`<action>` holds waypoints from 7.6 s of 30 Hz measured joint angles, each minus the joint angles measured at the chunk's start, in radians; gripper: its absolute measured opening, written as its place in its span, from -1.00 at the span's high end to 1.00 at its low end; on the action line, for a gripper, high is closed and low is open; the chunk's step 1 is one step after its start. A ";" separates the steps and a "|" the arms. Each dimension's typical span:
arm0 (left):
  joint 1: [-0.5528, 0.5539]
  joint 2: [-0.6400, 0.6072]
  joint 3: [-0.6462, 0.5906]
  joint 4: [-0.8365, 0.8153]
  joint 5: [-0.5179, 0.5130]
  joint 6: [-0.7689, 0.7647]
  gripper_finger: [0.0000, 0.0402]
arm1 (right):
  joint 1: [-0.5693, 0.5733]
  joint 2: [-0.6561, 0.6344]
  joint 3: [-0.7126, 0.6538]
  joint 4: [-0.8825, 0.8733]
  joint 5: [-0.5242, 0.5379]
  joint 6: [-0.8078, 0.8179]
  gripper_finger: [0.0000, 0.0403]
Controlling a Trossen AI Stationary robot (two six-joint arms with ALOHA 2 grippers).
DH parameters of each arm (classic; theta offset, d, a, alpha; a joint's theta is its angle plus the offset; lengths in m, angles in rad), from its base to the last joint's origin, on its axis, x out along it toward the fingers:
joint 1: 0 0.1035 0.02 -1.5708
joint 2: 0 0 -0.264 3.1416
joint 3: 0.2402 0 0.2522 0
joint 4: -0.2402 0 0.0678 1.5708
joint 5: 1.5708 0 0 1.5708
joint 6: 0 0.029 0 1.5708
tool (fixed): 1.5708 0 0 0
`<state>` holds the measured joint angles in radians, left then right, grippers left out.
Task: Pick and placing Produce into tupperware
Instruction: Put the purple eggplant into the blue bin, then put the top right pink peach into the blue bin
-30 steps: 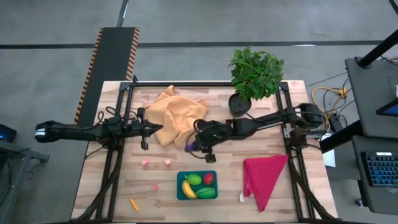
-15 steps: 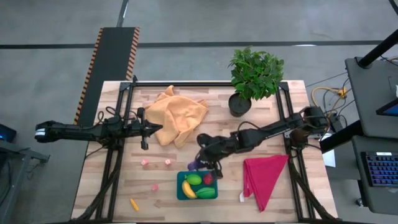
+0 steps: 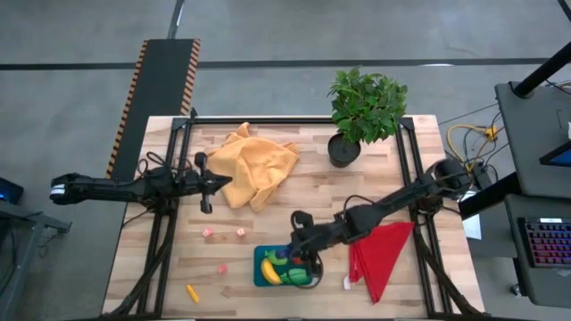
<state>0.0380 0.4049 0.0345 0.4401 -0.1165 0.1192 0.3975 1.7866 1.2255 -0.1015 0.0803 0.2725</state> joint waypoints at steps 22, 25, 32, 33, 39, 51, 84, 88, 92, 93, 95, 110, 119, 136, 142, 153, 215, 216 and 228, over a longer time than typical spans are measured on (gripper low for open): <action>0.000 0.005 0.000 0.053 0.000 -0.003 1.00 | 0.091 0.082 -0.001 -0.066 0.052 0.167 0.53; 0.000 0.005 0.000 0.053 0.000 -0.003 1.00 | 0.091 0.082 -0.001 -0.067 0.052 0.173 0.53; 0.000 0.005 0.000 0.053 0.000 -0.003 1.00 | 0.091 0.082 -0.002 -0.068 0.053 0.173 0.38; 0.000 0.005 0.000 0.053 0.000 -0.003 1.00 | 0.091 0.082 -0.002 -0.068 0.052 0.174 0.34; 0.000 0.005 0.000 0.048 0.002 -0.007 1.00 | 0.091 0.082 -0.002 -0.068 0.052 0.203 0.11; 0.000 0.005 0.000 0.043 0.010 -0.008 1.00 | 0.081 0.076 -0.003 0.331 0.179 -0.243 0.04; 0.000 0.071 0.000 0.045 0.005 0.111 1.00 | -0.058 -1.133 -0.986 0.568 -0.039 -0.383 0.54; 0.000 0.072 0.000 0.058 0.004 0.133 1.00 | -0.170 -1.202 -0.995 0.521 -0.128 -0.412 0.68; 0.002 0.072 0.001 0.060 0.003 0.154 1.00 | -0.295 -1.209 -0.990 0.521 -0.243 -0.431 0.83; 0.002 0.072 0.001 0.060 0.003 0.155 1.00 | -0.322 -1.205 -0.989 0.516 -0.245 -0.431 0.87; 0.002 0.075 0.002 0.061 0.003 0.155 1.00 | -0.369 -1.188 -0.990 0.491 -0.245 -0.430 0.93; 0.001 0.103 0.002 0.059 0.011 0.164 1.00 | -0.451 -1.101 -0.932 0.508 -0.227 -0.378 0.96; 0.001 0.131 0.004 0.059 0.127 0.065 0.79 | -0.451 -1.040 -0.908 0.501 -0.226 -0.381 0.96; -0.023 0.179 0.006 0.106 0.291 -0.285 0.05 | -0.450 -0.948 -0.856 0.502 -0.184 -0.284 0.96; -0.169 0.252 0.006 0.057 0.208 -0.374 0.15 | -0.448 -0.891 -0.864 0.502 -0.197 -0.168 0.96; -0.438 0.413 0.045 0.020 -0.184 -0.411 0.24 | -0.368 -0.780 -0.871 0.514 -0.219 -0.115 0.96; -0.504 0.966 0.415 -0.451 -0.120 -0.641 0.51 | -0.369 -0.789 -0.806 0.525 -0.209 -0.307 0.96; -0.504 0.967 0.415 -0.451 -0.121 -0.634 0.57 | -0.369 -0.789 -0.806 0.525 -0.209 -0.307 0.96; -0.504 0.955 0.413 -0.461 -0.122 -0.602 0.80 | -0.369 -0.789 -0.806 0.524 -0.209 -0.307 0.96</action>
<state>-0.4664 1.3594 0.4480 -0.0211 -0.2386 -0.4828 0.0280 0.9974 0.4191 0.4229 -0.1291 -0.0349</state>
